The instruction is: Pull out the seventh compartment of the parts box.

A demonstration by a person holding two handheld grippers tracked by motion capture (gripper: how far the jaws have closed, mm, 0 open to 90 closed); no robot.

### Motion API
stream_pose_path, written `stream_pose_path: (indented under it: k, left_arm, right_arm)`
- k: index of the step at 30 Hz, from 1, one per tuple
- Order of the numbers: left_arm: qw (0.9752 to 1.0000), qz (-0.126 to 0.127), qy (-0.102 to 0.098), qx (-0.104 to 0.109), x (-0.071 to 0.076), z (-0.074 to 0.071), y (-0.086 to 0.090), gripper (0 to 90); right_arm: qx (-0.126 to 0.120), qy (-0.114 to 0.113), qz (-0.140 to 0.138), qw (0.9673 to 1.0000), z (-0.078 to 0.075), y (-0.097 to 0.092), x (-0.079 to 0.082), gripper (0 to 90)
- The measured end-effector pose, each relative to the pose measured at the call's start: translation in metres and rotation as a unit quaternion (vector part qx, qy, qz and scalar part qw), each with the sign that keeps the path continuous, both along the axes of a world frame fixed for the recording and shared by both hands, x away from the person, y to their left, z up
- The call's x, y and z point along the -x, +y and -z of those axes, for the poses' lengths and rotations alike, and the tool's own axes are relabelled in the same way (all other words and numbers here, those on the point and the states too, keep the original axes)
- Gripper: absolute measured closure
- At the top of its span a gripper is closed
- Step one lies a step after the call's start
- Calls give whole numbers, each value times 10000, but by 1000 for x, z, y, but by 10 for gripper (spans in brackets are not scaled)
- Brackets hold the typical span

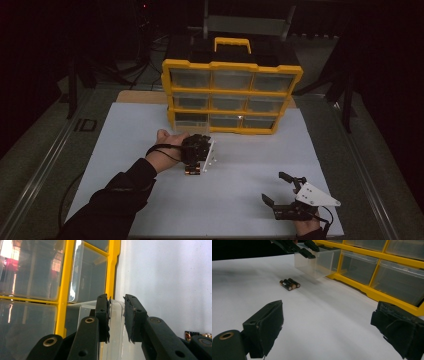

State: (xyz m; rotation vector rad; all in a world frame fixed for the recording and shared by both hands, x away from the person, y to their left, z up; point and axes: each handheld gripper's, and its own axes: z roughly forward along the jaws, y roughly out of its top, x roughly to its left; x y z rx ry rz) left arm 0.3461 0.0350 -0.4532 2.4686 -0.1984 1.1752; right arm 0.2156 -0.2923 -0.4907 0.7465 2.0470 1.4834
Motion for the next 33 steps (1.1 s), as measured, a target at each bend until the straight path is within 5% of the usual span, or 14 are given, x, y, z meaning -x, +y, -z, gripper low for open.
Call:
stream_pose_path:
  k: [11,33]
  left_arm:
    - [9993,63,196,299,-3,4,2,725]
    - [9959,277,691,521,-15,-2,17,716]
  right_arm:
    - [28,18,-8,10000,0,1,0,85]
    - [33,34,-6,10000,1,1,0,85]
